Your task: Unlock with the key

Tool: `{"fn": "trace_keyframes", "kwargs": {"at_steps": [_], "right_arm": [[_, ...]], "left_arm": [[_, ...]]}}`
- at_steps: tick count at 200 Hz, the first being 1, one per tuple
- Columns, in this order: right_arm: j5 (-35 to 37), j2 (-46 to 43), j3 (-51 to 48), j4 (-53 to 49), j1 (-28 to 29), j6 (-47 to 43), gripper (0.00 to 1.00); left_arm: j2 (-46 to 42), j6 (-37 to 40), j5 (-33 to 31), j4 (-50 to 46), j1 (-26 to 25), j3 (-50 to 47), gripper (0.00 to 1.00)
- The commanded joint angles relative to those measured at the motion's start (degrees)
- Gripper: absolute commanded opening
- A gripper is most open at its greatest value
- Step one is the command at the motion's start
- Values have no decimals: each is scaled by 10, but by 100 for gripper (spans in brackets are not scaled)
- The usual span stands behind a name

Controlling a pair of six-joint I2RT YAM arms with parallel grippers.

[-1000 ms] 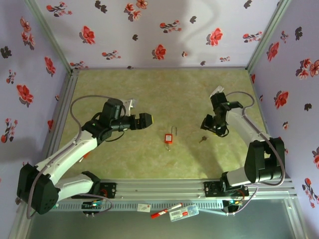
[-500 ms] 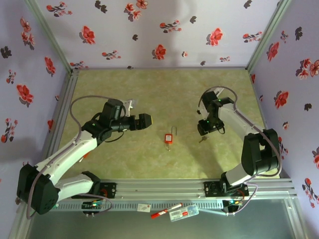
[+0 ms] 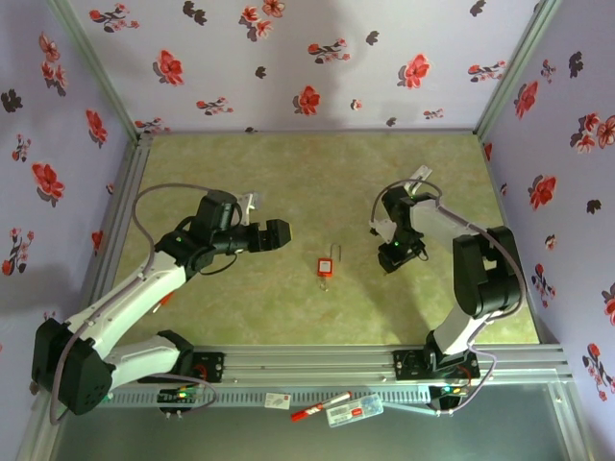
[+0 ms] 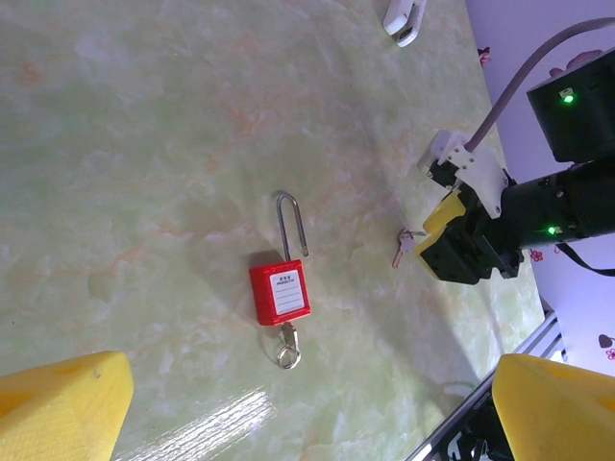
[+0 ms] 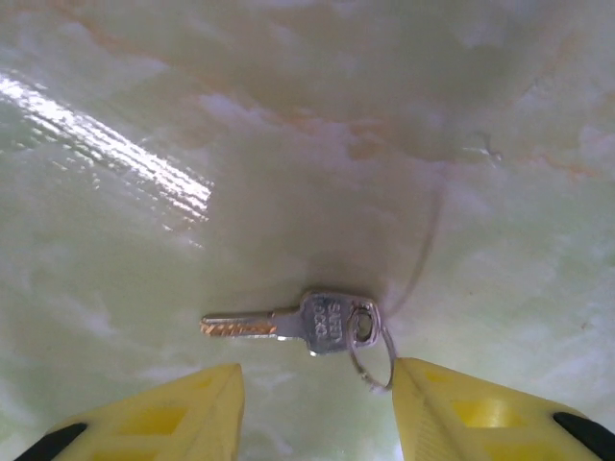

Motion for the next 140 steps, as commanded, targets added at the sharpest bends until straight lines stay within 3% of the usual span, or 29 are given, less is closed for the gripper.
{"fn": "trace_keyframes", "kwargs": {"at_steps": [1, 100, 140], "right_arm": [[5, 16, 3, 8, -11, -11, 44], [17, 55, 21, 14, -28, -3, 34], [-6, 51, 34, 5, -28, 5, 14]], "left_arm": [[-8, 14, -8, -10, -2, 17, 96], [3, 13, -13, -5, -2, 19, 96], [5, 14, -14, -2, -2, 25, 96]]}}
